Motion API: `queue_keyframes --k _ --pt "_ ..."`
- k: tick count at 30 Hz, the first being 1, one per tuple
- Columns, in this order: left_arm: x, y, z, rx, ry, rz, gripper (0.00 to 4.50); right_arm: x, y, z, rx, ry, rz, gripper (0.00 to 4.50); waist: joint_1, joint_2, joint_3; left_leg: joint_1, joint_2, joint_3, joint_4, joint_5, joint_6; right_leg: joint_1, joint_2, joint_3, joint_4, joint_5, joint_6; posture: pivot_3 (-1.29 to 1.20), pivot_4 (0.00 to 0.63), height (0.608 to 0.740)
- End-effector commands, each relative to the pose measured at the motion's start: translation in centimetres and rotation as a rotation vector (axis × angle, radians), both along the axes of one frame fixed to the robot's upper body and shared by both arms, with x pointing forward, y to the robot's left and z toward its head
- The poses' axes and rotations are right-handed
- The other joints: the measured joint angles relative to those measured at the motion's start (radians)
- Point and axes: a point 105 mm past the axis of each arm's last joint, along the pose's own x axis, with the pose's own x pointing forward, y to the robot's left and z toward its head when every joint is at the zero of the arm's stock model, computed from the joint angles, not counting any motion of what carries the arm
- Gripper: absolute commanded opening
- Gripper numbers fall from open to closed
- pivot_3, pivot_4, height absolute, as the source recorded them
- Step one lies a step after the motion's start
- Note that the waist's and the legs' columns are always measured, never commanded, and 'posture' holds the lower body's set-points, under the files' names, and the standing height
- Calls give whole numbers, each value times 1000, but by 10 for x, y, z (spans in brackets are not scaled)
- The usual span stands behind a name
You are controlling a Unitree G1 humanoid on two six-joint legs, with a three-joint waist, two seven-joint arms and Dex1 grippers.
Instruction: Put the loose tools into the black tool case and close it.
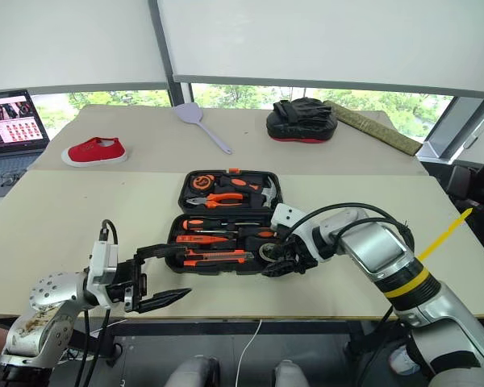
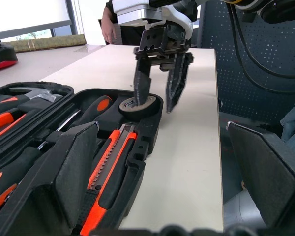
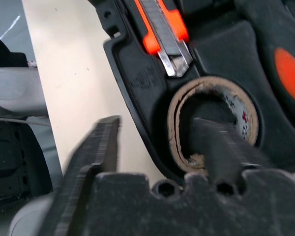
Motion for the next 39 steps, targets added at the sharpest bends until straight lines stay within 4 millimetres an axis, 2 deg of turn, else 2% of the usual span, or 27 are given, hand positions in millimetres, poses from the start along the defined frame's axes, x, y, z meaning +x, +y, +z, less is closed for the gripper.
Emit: queue_keyframes --k 1,4,6,9,10,12,13,14,15,16,17,19,20,21,23,26,27,29,32,35,39 --pt "2 5 6 10 -43 18 4500 -5 0 28 11 -51 62 4348 0 0 0 0 0 0 0 0 0 0 0 0 0 0 0 0 150 740" --pt "10 14 9 -14 -35 90 4500 -11 -7 48 40 -52 95 4432 2 0 0 0 0 0 0 0 0 0 0 0 0 0 0 0 150 740" --pt "22 23 15 -43 -52 179 4500 -5 -17 61 69 -93 58 4432 2 0 0 0 0 0 0 0 0 0 0 0 0 0 0 0 150 740" --pt "48 41 24 -91 -46 356 4500 11 -33 71 114 -183 -45 4432 3 0 0 0 1 0 0 0 0 0 0 -1 0 0 0 0 150 740" --pt "60 50 24 -94 -29 425 4500 25 -42 71 115 -263 -111 4432 3 0 0 0 1 0 0 0 0 0 0 -2 0 0 0 0 150 740" --pt "83 69 21 -73 -1 578 3972 43 -52 69 134 -361 -205 4500 2 -1 0 1 0 0 0 1 -1 2 0 -2 0 0 0 0 150 740" --pt "97 79 16 -47 27 666 3800 51 -56 62 125 -387 -237 4500 2 -1 0 1 -1 0 1 1 -1 2 1 -2 0 0 0 0 150 740" --pt "111 88 9 -1 59 740 3322 57 -59 49 90 -394 -250 4245 2 -1 0 1 -1 0 0 1 -2 1 1 -2 0 1 1 0 150 740" --pt "119 93 4 32 81 784 3085 61 -60 39 62 -399 -254 3992 2 -2 0 1 -1 0 0 2 -2 2 1 -2 1 1 1 0 150 740" --pt "126 97 1 58 101 816 2644 67 -62 32 41 -414 -265 3796 2 -2 0 1 -2 1 0 2 -3 2 1 -2 1 1 1 0 150 740" --pt "132 98 -2 78 119 835 2182 75 -62 27 24 -439 -279 3377 0 -2 0 0 -2 1 0 3 -4 1 2 -1 1 1 1 0 150 740" --pt "142 95 -9 121 154 838 1499 93 -63 20 5 -504 -319 2753 -5 -2 1 0 -3 1 0 3 -4 1 2 -1 1 1 1 0 150 740" --pt "145 94 -11 136 167 837 1004 98 -62 19 1 -525 -328 2285 -7 -2 1 -1 -3 1 0 3 -4 0 2 -1 1 1 1 0 150 740" --pt "147 89 -13 146 172 815 774 103 -61 16 0 -538 -331 2066 -8 -3 1 -1 -3 1 0 3 -5 0 2 -1 1 2 1 0 150 740" --pt "151 77 -17 158 186 768 24 109 -52 10 32 -526 -304 1359 -11 -3 1 -1 -3 1 -1 4 -6 0 2 -1 1 1 1 0 150 740" --pt "154 64 -21 177 204 699 0 115 -39 6 67 -538 -266 257 -15 -3 1 -1 -3 1 -2 4 -6 0 2 -1 2 1 2 0 150 740" --pt "154 58 -23 190 222 657 0 116 -34 5 79 -530 -259 46 -17 -3 1 -1 -3 1 -2 4 -6 0 2 -1 2 1 2 0 150 740" --pt "152 43 -24 202 250 558 0 117 -24 3 110 -489 -248 46 -18 -3 1 -1 -3 1 -2 4 -7 0 2 -1 2 1 2 0 150 740" --pt "150 24 -24 223 261 439 0 117 -20 3 132 -464 -239 46 -18 -3 1 -1 -3 1 -2 5 -7 0 2 -1 2 2 2 0 150 740" --pt "146 7 -20 207 246 357 0 107 -22 1 141 -433 -201 46 -15 -3 1 -1 -4 1 -2 5 -7 0 1 -1 2 1 2 0 150 740" --pt "132 -7 -25 258 219 262 0 87 -32 -1 138 -403 -172 46 -6 -3 1 -3 -4 0 -2 4 -7 0 0 -1 2 1 3 0 150 740"
